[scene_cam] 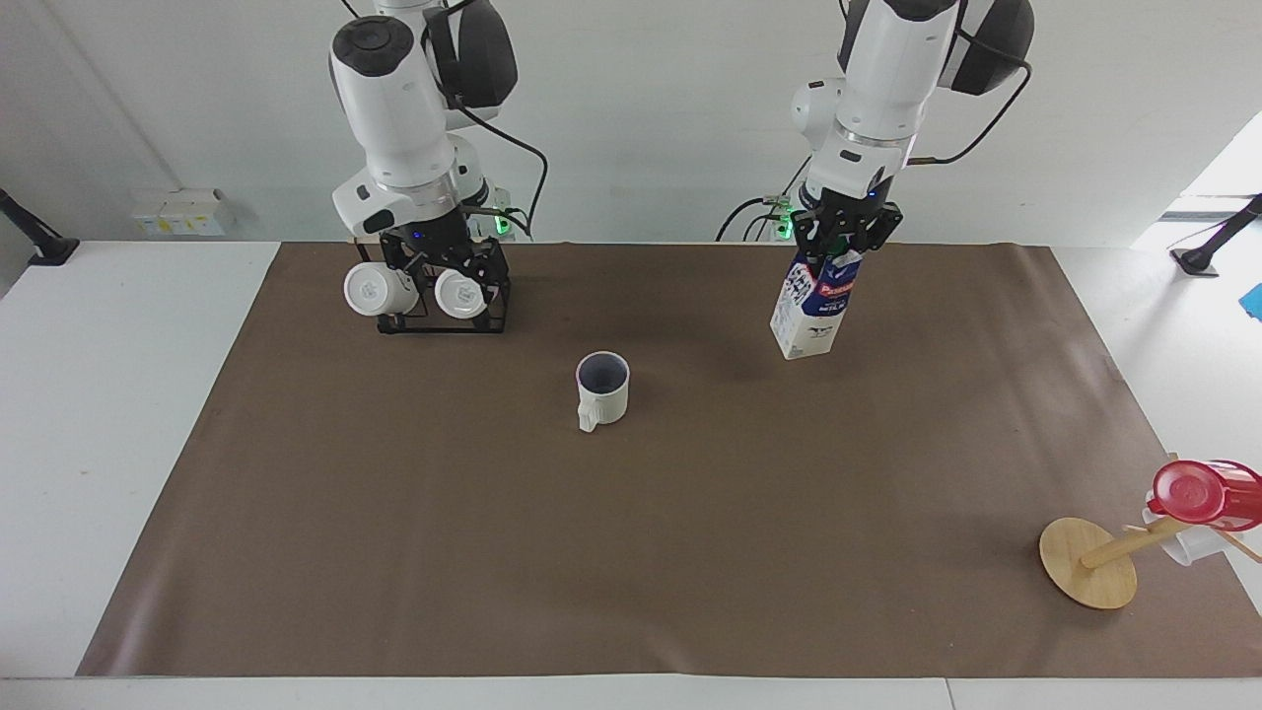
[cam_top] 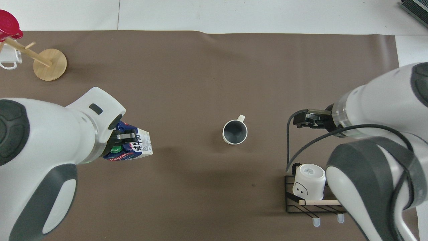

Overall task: Place cup and milk on table
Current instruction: 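Carry the milk carton toward the mug while the right gripper withdraws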

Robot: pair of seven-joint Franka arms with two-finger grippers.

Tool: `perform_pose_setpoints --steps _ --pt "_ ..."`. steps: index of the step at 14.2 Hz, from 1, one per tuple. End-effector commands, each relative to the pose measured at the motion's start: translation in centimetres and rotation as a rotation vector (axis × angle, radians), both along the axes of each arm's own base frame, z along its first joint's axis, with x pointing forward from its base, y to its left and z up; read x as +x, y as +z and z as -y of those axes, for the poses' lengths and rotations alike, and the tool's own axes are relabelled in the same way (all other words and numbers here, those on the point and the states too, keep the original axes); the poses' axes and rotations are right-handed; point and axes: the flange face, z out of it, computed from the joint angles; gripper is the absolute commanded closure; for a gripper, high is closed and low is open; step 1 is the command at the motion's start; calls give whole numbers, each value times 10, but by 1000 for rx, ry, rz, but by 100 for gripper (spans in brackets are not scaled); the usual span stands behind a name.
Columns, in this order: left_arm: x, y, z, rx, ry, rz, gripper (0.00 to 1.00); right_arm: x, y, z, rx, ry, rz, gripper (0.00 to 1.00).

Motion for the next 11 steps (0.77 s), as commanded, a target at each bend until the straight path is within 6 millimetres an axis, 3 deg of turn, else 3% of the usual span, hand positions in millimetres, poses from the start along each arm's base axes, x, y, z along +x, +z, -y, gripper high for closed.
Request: perform_pose_setpoints --steps 1,7,9,11 --pt "-2 -15 12 -28 19 15 59 -16 1 43 11 18 -43 0" --pt "4 -54 69 -93 60 44 58 -31 -9 155 37 49 -87 0" --pt "13 -68 76 -108 50 58 58 -26 -4 169 35 66 -63 0" --pt "17 -83 89 -109 23 70 58 -6 20 163 20 73 6 0"
